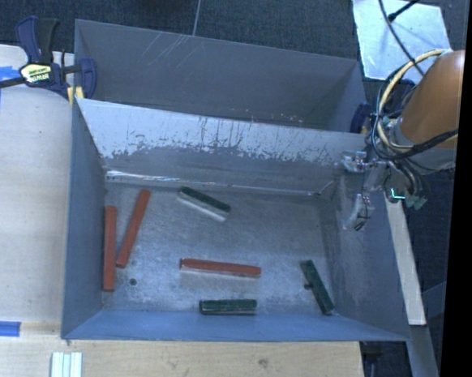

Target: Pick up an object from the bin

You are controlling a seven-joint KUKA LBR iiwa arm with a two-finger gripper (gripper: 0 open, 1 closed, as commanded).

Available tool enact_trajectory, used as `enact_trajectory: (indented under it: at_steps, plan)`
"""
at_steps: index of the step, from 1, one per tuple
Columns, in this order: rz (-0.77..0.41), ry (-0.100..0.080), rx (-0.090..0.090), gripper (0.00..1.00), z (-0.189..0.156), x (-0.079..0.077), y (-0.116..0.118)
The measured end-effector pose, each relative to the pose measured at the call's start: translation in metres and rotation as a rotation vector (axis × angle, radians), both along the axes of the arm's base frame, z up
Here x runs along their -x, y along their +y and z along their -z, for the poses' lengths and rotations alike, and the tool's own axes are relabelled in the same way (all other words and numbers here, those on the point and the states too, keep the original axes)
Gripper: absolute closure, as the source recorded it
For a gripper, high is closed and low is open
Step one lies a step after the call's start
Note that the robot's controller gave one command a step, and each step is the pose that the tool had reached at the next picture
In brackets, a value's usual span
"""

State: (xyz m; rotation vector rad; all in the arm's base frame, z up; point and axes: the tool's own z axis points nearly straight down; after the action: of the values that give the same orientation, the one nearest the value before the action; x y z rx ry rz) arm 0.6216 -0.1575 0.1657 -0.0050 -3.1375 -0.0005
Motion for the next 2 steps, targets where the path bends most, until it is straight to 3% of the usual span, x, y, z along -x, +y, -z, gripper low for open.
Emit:
enact_trajectory:
  at_steps: [1, 2]
  plan:
    - [-0.056, 0.002, -0.005, 0.0, 0.061, 0.045, 0.073]
    - [-0.156, -0.005, -0.001, 0.0, 0.096, 0.074, 0.116]
